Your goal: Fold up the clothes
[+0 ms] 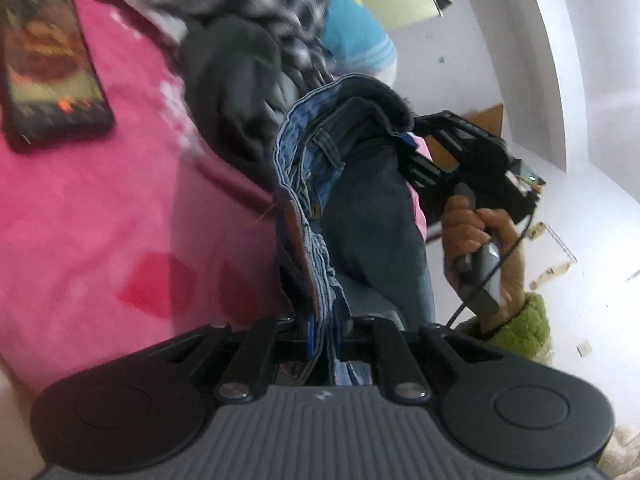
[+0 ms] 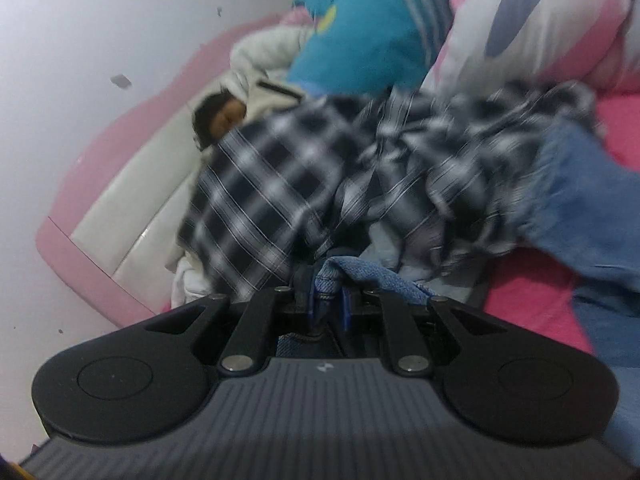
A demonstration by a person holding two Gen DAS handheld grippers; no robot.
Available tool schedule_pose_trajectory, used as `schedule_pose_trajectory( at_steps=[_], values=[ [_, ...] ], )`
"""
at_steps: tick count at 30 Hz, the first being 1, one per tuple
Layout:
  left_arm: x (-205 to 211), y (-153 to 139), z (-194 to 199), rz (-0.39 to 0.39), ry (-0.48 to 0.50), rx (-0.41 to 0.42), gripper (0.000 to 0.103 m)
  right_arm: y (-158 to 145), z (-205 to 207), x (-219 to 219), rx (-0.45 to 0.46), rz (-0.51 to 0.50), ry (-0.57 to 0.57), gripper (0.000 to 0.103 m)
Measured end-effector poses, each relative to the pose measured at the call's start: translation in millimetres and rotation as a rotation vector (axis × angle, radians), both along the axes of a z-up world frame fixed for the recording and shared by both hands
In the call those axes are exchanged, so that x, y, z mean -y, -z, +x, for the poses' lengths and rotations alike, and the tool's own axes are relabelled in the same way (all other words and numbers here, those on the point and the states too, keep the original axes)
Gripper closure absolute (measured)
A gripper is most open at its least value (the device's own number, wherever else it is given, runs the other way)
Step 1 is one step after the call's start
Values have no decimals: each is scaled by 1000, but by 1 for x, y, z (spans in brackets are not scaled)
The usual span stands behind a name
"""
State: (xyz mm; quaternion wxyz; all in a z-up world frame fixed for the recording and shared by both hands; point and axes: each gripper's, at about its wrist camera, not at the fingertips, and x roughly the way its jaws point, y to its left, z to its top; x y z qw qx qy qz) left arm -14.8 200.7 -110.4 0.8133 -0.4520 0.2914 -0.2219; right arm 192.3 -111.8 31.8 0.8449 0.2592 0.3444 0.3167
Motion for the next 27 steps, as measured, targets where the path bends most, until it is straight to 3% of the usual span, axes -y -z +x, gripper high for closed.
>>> schedule_pose_trajectory(
  at_steps=[4,7,11,14,19,22,27],
  values=[
    [-17,16,16,6,-20,-41,93,27,31,-27,-77,-32,-13,92],
    [-19,29,28,63,-18,-89,91,64,56,-41,-184,-57,-5,93],
    [-13,24,30,154,-25,-74,86,92,73,-50,-274,-47,-10,92],
    [-11,18,27,183,-17,-57,76,86,71,-48,-317,-23,-9,87],
    [2,13,23,214,2,-28,56,61,47,-25,-325,46,-4,48],
    [10,10,24,249,3,-17,52,43,28,-6,-299,61,16,39],
    [14,5,8,304,-7,-17,50,22,-3,41,-244,126,58,35]
  ],
)
